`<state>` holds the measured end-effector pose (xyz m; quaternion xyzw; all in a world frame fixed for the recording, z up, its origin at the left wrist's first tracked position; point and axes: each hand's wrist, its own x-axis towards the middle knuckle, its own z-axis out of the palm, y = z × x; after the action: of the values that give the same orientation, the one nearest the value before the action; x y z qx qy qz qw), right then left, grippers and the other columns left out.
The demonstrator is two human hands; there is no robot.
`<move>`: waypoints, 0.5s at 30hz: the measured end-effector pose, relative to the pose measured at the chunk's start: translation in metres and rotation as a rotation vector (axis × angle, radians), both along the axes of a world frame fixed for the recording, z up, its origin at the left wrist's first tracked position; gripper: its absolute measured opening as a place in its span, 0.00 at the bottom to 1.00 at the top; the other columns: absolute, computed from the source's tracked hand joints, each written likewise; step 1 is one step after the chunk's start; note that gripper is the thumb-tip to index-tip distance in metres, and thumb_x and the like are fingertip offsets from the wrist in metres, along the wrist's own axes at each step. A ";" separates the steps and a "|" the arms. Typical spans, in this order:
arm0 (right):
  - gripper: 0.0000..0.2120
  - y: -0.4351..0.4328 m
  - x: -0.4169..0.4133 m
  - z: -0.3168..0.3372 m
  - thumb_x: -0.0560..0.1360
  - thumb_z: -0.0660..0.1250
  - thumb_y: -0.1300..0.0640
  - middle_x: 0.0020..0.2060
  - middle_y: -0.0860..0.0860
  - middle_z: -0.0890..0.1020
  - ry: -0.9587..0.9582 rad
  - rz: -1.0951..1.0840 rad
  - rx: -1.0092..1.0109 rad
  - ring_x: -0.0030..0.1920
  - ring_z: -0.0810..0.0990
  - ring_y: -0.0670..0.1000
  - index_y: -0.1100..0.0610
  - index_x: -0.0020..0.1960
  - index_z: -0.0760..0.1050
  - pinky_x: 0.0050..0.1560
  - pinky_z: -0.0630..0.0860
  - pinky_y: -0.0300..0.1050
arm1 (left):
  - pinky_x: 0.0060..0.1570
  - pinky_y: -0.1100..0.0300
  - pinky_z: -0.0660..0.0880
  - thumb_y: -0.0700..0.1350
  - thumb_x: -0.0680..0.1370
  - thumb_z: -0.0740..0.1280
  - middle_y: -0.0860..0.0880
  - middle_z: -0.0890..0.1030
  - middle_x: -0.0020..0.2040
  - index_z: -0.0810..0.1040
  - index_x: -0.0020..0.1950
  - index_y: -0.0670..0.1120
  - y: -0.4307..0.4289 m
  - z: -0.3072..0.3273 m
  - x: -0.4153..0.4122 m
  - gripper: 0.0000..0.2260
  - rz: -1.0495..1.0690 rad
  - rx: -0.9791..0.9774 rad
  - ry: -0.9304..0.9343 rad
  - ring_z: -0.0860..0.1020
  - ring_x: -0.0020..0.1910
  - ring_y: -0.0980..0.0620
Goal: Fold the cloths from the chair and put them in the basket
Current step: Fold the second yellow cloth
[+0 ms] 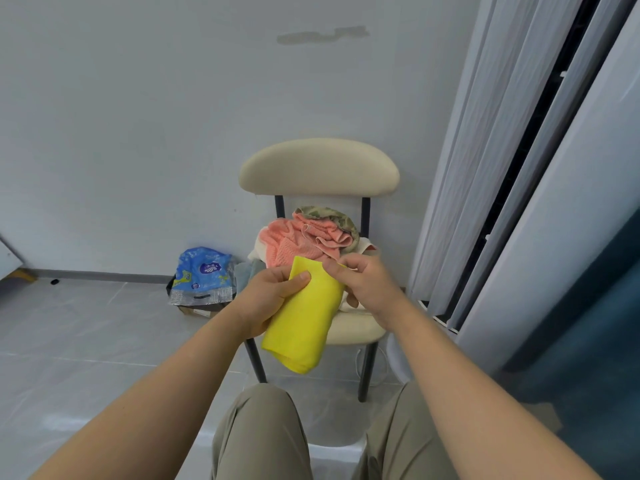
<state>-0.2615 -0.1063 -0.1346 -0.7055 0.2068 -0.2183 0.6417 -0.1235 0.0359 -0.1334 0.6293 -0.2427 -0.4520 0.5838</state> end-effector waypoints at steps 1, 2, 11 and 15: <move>0.23 -0.001 0.001 -0.004 0.77 0.73 0.43 0.34 0.55 0.69 0.016 -0.067 -0.041 0.33 0.69 0.51 0.65 0.42 0.77 0.32 0.68 0.46 | 0.53 0.47 0.82 0.46 0.82 0.67 0.42 0.86 0.55 0.81 0.61 0.44 0.000 -0.001 0.000 0.10 0.013 0.001 -0.035 0.84 0.56 0.40; 0.26 -0.001 0.002 -0.007 0.77 0.71 0.41 0.35 0.56 0.71 0.033 -0.118 -0.079 0.34 0.71 0.52 0.67 0.44 0.76 0.34 0.70 0.49 | 0.53 0.48 0.82 0.46 0.82 0.68 0.44 0.87 0.54 0.81 0.60 0.46 -0.001 -0.002 -0.001 0.09 0.029 0.003 -0.082 0.84 0.55 0.42; 0.30 0.028 0.015 -0.035 0.76 0.59 0.28 0.53 0.50 0.84 0.312 -0.224 0.041 0.53 0.82 0.52 0.52 0.61 0.78 0.58 0.79 0.53 | 0.59 0.42 0.79 0.50 0.80 0.71 0.49 0.84 0.56 0.78 0.61 0.52 -0.025 -0.025 -0.004 0.11 0.294 0.051 -0.498 0.82 0.55 0.47; 0.25 0.030 0.019 -0.034 0.81 0.58 0.36 0.54 0.52 0.83 0.289 -0.327 -0.122 0.56 0.81 0.56 0.55 0.63 0.76 0.54 0.75 0.48 | 0.60 0.46 0.79 0.53 0.77 0.74 0.46 0.83 0.60 0.77 0.62 0.48 -0.030 -0.033 -0.007 0.18 0.426 0.102 -0.020 0.82 0.56 0.46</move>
<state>-0.2428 -0.0767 -0.1682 -0.7240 0.3947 -0.2282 0.5176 -0.1307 0.0061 -0.1668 0.6995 -0.0871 -0.3237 0.6311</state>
